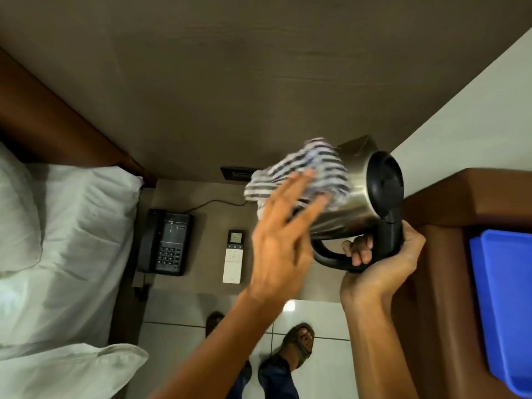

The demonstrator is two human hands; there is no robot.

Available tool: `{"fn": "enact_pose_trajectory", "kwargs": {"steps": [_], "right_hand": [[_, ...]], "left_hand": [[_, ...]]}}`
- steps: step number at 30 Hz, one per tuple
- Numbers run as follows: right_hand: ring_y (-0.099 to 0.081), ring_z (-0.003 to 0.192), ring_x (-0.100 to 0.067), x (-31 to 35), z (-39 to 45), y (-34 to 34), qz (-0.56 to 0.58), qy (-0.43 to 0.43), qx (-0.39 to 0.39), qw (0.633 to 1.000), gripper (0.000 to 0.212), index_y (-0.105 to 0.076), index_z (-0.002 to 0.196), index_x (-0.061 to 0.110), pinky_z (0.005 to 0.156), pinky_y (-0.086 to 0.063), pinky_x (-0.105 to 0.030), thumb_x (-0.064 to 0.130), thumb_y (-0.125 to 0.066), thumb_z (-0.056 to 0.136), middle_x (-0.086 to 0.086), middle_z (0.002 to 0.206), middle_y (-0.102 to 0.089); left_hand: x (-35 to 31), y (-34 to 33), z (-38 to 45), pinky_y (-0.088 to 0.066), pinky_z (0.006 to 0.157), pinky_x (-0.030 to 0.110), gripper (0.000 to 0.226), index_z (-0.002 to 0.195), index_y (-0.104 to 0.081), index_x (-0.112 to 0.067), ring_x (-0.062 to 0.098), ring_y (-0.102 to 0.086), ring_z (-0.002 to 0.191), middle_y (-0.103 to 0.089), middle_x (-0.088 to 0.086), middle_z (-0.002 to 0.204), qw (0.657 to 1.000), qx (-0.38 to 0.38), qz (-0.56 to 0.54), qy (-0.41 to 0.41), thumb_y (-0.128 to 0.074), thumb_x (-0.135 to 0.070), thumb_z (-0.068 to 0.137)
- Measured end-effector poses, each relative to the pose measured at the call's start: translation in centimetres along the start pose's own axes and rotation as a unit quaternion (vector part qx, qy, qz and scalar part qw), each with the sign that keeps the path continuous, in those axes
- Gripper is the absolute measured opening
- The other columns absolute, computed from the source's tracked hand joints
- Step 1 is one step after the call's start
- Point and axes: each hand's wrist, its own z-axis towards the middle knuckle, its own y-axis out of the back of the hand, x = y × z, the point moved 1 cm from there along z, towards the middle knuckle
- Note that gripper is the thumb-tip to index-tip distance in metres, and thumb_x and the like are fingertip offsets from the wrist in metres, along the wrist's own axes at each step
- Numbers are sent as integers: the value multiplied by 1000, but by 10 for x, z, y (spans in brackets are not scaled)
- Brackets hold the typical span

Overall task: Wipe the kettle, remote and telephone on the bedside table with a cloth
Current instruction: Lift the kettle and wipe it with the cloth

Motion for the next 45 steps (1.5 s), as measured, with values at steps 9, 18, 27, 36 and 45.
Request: {"fn": "enact_pose_trajectory", "kwargs": {"steps": [9, 18, 27, 36, 45], "right_hand": [[-28, 40, -15, 7, -2, -10, 17, 18, -23, 999, 48, -52, 57, 23, 45, -31, -29, 42, -45, 101, 4, 47, -35], [-36, 42, -15, -4, -9, -7, -57, 37, -49, 997, 34, -66, 68, 26, 46, -35, -29, 46, -54, 93, 2, 50, -41], [-37, 41, -14, -4, -13, -4, -76, 43, -72, 994, 38, -71, 63, 31, 48, -39, -29, 48, -54, 92, 4, 48, -43], [-42, 45, -13, -27, -17, 13, -138, 37, -48, 989, 30, -69, 68, 31, 44, -39, -26, 50, -58, 88, 1, 55, -44], [-34, 41, -15, -39, -3, 23, -58, 9, -100, 993, 30, -68, 67, 31, 46, -36, -25, 48, -55, 88, 4, 50, -41]], "left_hand": [[-10, 3, -17, -44, 122, 45, 52, 139, -65, -15, 24, -44, 151, -51, 4, 159, 997, -36, -37, 57, -53, 9, 95], [-10, 7, 21, -49, 114, 50, 42, 131, -72, -8, 24, -53, 143, -59, 8, 150, 993, -53, -75, 75, -51, 7, 98], [11, 6, -8, -46, 119, 51, 43, 134, -69, -4, 24, -49, 147, -56, 11, 153, 973, -47, -125, 186, -49, 14, 101], [25, 5, -2, -47, 116, 52, 44, 131, -69, -12, 26, -53, 142, -58, 11, 150, 970, -42, -140, 194, -44, 10, 103], [17, -17, -47, -51, 111, 50, 37, 123, -76, -6, 30, -54, 139, -62, 12, 144, 996, -29, -67, 54, -51, 8, 99]]}}
